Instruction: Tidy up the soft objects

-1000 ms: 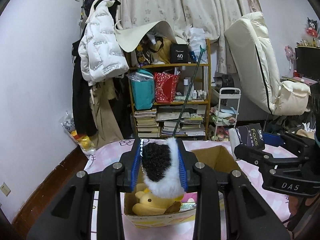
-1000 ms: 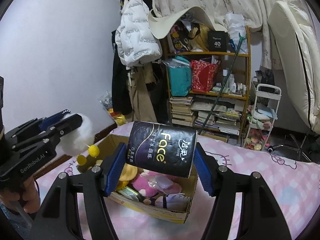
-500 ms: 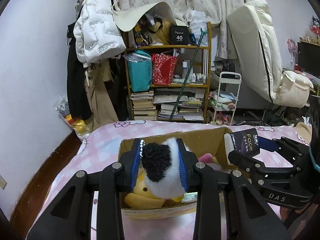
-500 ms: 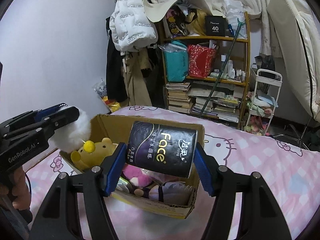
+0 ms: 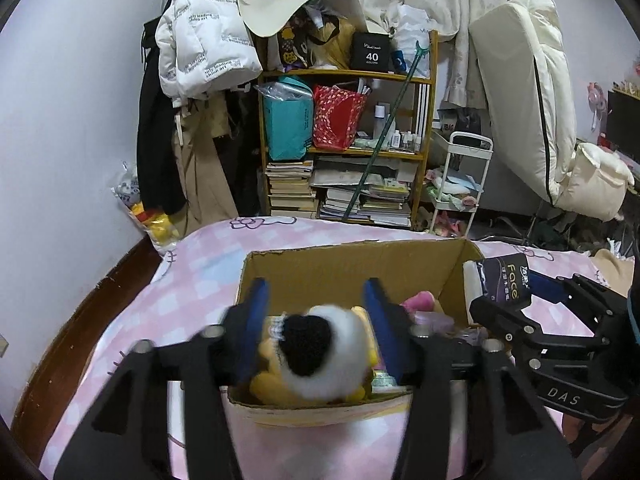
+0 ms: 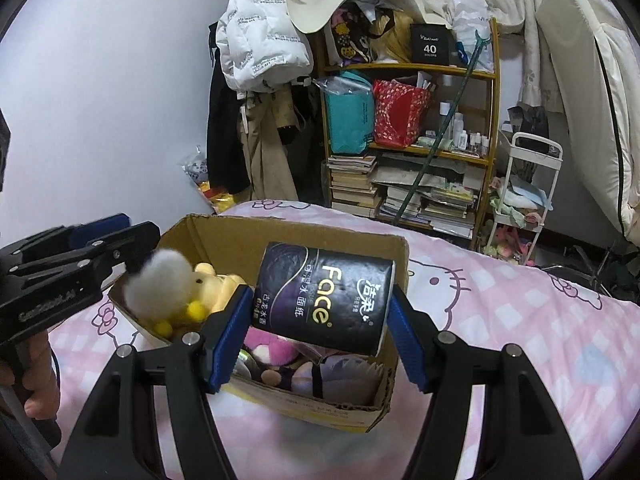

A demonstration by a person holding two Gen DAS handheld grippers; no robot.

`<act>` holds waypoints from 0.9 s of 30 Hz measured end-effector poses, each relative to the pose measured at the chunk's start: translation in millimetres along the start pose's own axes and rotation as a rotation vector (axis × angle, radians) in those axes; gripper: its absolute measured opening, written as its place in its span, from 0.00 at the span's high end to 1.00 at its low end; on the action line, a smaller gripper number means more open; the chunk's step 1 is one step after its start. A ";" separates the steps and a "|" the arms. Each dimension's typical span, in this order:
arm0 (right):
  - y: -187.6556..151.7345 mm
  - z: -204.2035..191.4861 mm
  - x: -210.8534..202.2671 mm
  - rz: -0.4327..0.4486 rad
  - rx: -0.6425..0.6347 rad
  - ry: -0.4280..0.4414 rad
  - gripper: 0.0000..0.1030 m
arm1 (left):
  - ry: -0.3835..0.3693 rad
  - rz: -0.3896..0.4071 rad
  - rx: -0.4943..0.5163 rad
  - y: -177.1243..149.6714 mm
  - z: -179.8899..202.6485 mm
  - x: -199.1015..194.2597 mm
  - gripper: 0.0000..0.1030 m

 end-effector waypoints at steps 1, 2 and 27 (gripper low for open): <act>-0.7 0.6 0.6 -0.003 0.002 0.002 0.31 | 0.005 0.009 0.003 0.2 0.3 -2.1 0.43; -1.5 1.0 0.5 -0.003 0.006 0.005 0.31 | 0.008 0.011 0.008 0.0 0.6 -3.8 0.41; -7.5 14.4 -64.6 0.069 0.042 -0.030 0.02 | 0.116 0.076 -0.012 -11.9 -22.2 -91.4 0.04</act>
Point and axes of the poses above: each gripper's, at about its wrist camera, not at the fingertips, and x roughly the way its jaws point, z to its right, y to its top, the point moved 7 cm from there along x, roughly the way its jaws point, and after that the axes turned 6 degrees about -x, right-handed, at the moved point
